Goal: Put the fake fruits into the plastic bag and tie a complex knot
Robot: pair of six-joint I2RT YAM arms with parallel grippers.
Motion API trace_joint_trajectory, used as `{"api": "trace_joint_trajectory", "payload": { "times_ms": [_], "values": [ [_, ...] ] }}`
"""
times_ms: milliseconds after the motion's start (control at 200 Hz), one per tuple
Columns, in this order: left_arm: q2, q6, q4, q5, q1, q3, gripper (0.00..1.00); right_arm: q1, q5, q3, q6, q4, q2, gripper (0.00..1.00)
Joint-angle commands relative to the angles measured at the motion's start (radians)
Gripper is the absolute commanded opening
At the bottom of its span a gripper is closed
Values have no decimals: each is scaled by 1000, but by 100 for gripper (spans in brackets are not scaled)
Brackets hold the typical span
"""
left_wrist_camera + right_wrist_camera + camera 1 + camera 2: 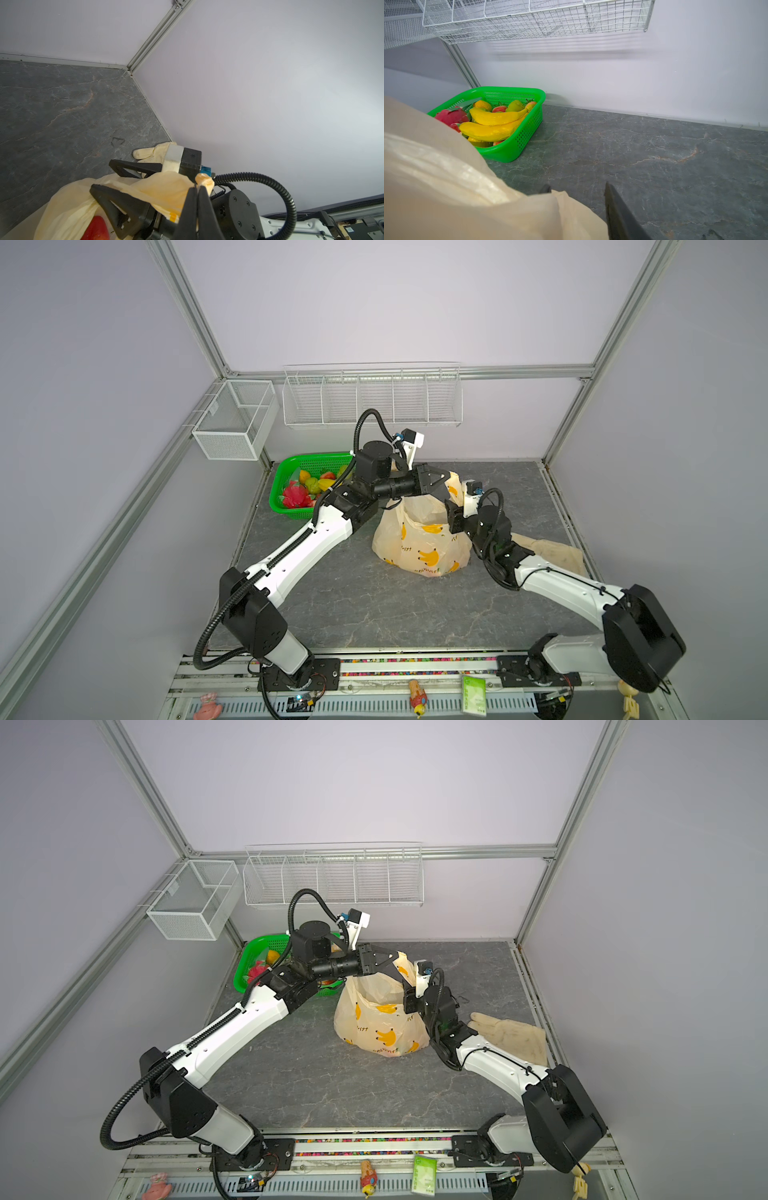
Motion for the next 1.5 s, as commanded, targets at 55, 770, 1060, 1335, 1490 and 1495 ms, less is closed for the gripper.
{"api": "trace_joint_trajectory", "payload": {
  "times_ms": [55,770,1060,1335,1490,1495],
  "values": [
    [-61,43,24,-15,13,7,0,-2,-20,-19,-9,1,-21,43],
    [-46,78,-4,15,13,34,0,-188,-816,344,-367,-651,-165,95],
    [-42,69,-4,30,13,45,0,-345,-1076,459,-497,-812,-63,98],
    [-33,66,-12,32,13,70,0,-363,-1184,494,-487,-783,46,79],
    [-31,66,-12,33,13,69,0,-360,-1225,496,-460,-739,64,73],
    [-31,66,-12,33,13,69,0,-359,-1226,496,-459,-738,64,73]
  ]
}}
